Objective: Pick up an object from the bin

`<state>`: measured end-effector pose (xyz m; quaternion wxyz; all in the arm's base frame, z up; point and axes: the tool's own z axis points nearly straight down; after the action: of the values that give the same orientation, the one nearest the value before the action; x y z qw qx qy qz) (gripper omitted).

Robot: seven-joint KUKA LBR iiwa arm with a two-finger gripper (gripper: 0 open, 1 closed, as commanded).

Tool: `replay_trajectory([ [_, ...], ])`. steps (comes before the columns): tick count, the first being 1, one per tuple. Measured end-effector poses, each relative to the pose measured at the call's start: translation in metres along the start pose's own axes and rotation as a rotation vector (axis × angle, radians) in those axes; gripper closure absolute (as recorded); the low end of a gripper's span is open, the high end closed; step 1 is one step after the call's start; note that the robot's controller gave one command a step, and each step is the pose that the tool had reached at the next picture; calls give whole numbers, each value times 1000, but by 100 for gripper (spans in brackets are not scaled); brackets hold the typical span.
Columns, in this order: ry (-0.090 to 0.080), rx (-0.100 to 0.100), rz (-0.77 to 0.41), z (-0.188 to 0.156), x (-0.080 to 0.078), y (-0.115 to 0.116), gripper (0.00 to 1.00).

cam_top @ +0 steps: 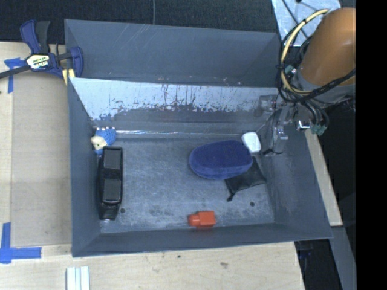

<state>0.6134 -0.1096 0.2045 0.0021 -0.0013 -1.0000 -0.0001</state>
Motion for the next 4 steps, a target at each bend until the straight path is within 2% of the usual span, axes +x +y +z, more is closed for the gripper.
replay_trajectory([
  [1, -8, 1, -176, 137, 41, -20, 0],
  [2, -6, 1, -620, 104, 55, 22, 0],
  [3, -3, 1, -848, 96, 124, 38, 0],
  [4, -4, 3, -1101, 135, 128, 57, 0],
])
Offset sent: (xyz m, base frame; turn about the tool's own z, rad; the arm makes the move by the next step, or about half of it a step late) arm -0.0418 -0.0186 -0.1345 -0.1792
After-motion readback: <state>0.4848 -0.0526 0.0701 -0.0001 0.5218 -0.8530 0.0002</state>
